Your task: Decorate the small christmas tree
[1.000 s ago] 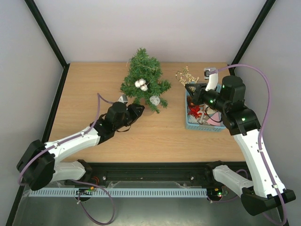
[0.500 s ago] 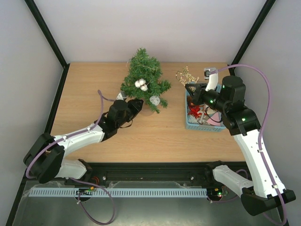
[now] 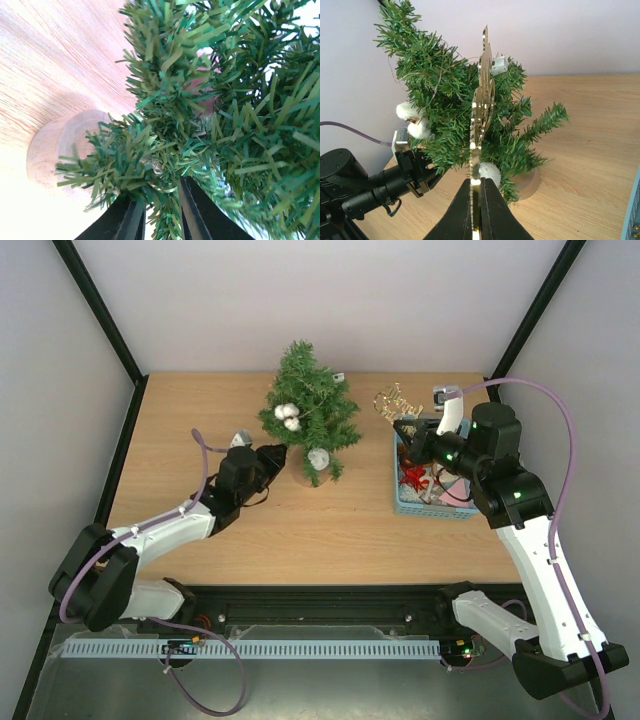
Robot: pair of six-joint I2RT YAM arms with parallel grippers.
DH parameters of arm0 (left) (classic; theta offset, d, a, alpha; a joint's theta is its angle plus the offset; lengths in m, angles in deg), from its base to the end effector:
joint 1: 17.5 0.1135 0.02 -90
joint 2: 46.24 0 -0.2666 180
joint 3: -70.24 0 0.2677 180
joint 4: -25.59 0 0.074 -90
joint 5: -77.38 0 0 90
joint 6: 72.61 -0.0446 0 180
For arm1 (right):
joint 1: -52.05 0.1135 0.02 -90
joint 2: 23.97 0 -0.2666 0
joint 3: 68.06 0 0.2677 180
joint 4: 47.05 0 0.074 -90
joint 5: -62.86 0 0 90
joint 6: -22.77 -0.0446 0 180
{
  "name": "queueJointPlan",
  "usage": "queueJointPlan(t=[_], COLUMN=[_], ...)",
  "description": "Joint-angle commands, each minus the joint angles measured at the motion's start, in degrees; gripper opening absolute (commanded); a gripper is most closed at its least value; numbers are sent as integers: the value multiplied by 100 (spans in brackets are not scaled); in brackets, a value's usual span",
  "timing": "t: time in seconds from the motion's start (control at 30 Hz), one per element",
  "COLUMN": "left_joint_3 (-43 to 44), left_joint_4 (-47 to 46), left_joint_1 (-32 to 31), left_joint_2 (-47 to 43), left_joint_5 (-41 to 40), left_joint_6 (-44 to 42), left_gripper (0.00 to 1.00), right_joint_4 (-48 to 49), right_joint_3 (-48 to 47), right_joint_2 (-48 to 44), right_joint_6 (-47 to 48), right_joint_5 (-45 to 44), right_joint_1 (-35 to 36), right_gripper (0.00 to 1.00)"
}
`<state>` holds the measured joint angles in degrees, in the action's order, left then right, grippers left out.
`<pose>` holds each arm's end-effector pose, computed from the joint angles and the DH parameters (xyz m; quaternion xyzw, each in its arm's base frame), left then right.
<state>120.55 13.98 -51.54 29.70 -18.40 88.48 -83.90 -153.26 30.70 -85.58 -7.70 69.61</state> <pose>0.2606 -0.1706 0.2276 -0.2795 0.7365 -0.4640 0.4052 0.1974 0.0780 0.4542 -0.1076 0.7351 0.3223 0.5867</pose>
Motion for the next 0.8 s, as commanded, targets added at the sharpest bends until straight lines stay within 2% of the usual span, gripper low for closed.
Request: queueJointPlan(t=[0.0, 0.3, 0.77], left_joint_3=[9, 300, 922], left_joint_4=[-231, -245, -415], left_joint_1=[199, 763, 1227], left_joint_2=[20, 203, 926], left_joint_5=[50, 395, 754], left_joint_6=[-232, -543, -824], left_gripper=[22, 22, 22], right_joint_4=[4, 7, -49], right_joint_3=[30, 62, 78], right_joint_2=[-88, -88, -92], right_joint_6=[68, 68, 86], right_joint_5=[43, 51, 10], right_joint_1=[-14, -9, -15], right_gripper=[1, 1, 1])
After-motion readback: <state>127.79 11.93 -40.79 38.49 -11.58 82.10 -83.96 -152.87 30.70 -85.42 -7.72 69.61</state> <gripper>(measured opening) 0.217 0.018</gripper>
